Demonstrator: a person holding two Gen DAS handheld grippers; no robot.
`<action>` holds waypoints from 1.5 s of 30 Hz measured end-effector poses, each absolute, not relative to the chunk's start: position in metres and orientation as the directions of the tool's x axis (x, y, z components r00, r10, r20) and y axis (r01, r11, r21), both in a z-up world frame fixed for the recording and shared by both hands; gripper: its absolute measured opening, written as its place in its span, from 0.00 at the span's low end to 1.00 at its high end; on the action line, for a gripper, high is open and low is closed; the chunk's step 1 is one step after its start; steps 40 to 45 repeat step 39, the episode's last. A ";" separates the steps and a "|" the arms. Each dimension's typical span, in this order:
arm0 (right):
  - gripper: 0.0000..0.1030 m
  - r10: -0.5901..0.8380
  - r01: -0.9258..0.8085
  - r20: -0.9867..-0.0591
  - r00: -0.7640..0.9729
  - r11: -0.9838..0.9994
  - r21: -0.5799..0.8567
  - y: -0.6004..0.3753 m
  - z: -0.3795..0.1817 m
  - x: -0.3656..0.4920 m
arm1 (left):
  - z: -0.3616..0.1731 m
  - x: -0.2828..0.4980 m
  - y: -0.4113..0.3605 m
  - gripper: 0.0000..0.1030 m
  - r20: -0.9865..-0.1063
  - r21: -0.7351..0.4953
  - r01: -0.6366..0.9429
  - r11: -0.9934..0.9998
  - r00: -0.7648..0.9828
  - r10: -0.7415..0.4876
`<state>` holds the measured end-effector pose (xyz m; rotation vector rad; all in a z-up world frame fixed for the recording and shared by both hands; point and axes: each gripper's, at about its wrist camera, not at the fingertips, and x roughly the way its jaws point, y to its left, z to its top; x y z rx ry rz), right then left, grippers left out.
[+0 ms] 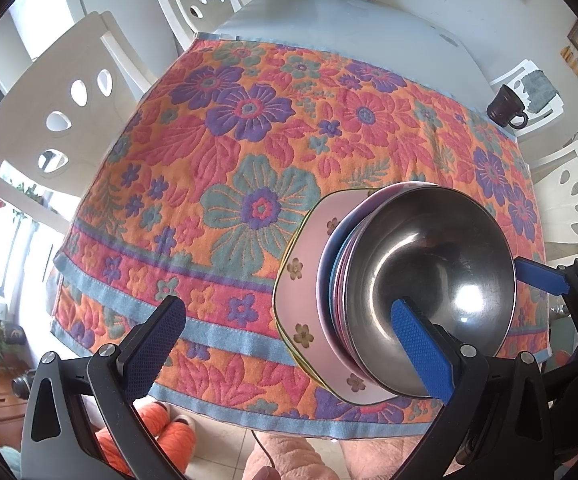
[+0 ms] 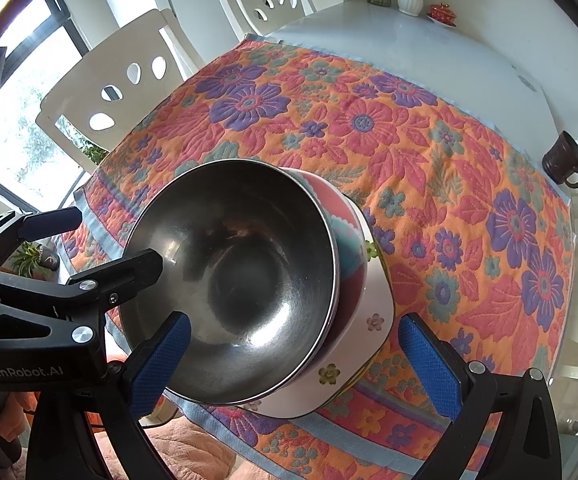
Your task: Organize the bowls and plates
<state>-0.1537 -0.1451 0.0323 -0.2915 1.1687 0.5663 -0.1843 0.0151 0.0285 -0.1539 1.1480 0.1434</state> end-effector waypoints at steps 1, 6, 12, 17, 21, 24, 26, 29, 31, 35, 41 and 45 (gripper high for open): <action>1.00 0.266 -0.559 -0.924 0.276 0.826 0.071 -0.145 0.032 -0.154 | 0.028 -0.184 0.015 0.99 -0.915 -0.048 -0.192 0.980 0.402 0.034; 1.00 0.263 -0.557 -0.925 0.275 0.828 0.070 -0.146 0.032 -0.152 | 0.028 -0.184 0.016 0.99 -0.914 -0.048 -0.190 0.981 0.403 0.034; 1.00 0.263 -0.560 -0.926 0.272 0.825 0.070 -0.146 0.032 -0.151 | 0.027 -0.183 0.017 0.99 -0.916 -0.050 -0.195 0.979 0.400 0.033; 1.00 0.263 -0.561 -0.926 0.271 0.825 0.070 -0.146 0.031 -0.150 | 0.025 -0.181 0.020 0.99 -0.918 -0.051 -0.201 0.978 0.395 0.034; 1.00 0.262 -0.559 -0.925 0.274 0.827 0.068 -0.146 0.030 -0.147 | 0.025 -0.179 0.022 1.00 -0.917 -0.051 -0.200 0.979 0.398 0.033; 1.00 0.261 -0.558 -0.926 0.274 0.827 0.068 -0.146 0.031 -0.143 | 0.025 -0.177 0.025 0.99 -0.917 -0.074 -0.202 0.977 0.399 0.013; 1.00 0.262 -0.559 -0.926 0.273 0.826 0.069 -0.146 0.031 -0.144 | 0.024 -0.175 0.027 0.99 -0.917 -0.081 -0.209 0.975 0.398 0.009; 1.00 0.256 -0.560 -0.930 0.263 0.825 0.069 -0.145 0.029 -0.139 | 0.025 -0.172 0.030 0.99 -0.917 -0.084 -0.214 0.973 0.400 0.009; 1.00 0.257 -0.560 -0.931 0.259 0.825 0.072 -0.144 0.029 -0.136 | 0.026 -0.171 0.031 0.99 -0.914 -0.079 -0.218 0.973 0.406 0.017; 1.00 0.259 -0.559 -0.929 0.265 0.826 0.071 -0.142 0.030 -0.131 | 0.028 -0.167 0.034 0.99 -0.911 -0.064 -0.222 0.973 0.411 0.034; 1.00 0.269 -0.560 -0.925 0.267 0.825 0.078 -0.139 0.031 -0.127 | 0.028 -0.162 0.039 0.99 -0.910 -0.071 -0.228 0.971 0.413 0.030; 1.00 0.269 -0.560 -0.925 0.267 0.825 0.078 -0.139 0.031 -0.127 | 0.028 -0.162 0.039 0.99 -0.910 -0.071 -0.228 0.971 0.413 0.030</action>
